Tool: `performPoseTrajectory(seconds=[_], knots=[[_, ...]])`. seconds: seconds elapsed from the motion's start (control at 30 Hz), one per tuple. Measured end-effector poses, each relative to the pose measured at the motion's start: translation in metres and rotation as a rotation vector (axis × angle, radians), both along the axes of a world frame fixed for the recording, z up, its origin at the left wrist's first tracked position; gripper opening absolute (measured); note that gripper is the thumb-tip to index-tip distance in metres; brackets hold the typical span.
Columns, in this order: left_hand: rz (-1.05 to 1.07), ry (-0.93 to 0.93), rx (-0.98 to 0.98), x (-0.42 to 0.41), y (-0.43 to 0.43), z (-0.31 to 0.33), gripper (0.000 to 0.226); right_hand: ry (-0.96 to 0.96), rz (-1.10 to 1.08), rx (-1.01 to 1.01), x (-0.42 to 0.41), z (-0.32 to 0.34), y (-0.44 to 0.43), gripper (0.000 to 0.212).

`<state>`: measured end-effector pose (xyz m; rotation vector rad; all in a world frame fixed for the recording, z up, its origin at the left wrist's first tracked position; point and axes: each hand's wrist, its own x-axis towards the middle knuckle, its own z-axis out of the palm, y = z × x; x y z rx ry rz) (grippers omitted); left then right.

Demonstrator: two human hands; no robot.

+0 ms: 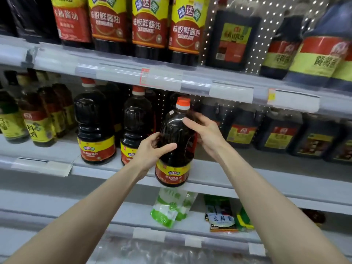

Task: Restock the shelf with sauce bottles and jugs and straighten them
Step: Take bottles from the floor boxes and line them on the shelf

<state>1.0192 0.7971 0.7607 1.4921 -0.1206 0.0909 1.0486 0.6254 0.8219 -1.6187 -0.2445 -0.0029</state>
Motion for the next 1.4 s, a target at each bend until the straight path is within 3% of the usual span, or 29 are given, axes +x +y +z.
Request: performPoseTrajectory(seconds=[0.17,0.3,0.43,0.67,0.83,0.93,1.1,1.23,1.4], knots=[[0.053,-0.016,-0.004,0.024,-0.011,-0.006,0.044,-0.022,0.055,0.043,0.029,-0.007,-0.008,0.055],[0.075,-0.019,0.007,0.035,-0.016,-0.008,0.036,-0.009,0.053,0.067,0.043,-0.012,-0.011,0.032],[0.07,-0.017,0.008,0.042,-0.018,-0.01,0.024,-0.016,0.076,0.073,0.053,-0.015,-0.009,0.025],[0.065,-0.043,0.015,0.042,-0.015,-0.018,0.033,-0.098,0.04,0.076,0.057,-0.026,-0.001,0.026],[0.095,-0.062,0.053,0.031,-0.015,-0.043,0.068,-0.12,-0.019,0.003,0.049,-0.053,0.002,0.052],[0.087,-0.043,0.065,0.02,-0.017,-0.056,0.076,-0.048,-0.067,-0.037,0.033,-0.087,-0.003,0.063],[0.082,-0.019,0.01,0.017,-0.018,-0.074,0.067,0.028,-0.049,0.024,0.018,-0.128,-0.005,0.057],[0.052,-0.057,0.031,0.021,-0.018,-0.086,0.04,0.062,-0.017,0.095,0.021,-0.148,0.0,0.048],[0.054,-0.08,0.053,0.029,-0.016,-0.093,0.046,0.089,0.005,0.106,0.026,-0.157,0.0,0.07]])
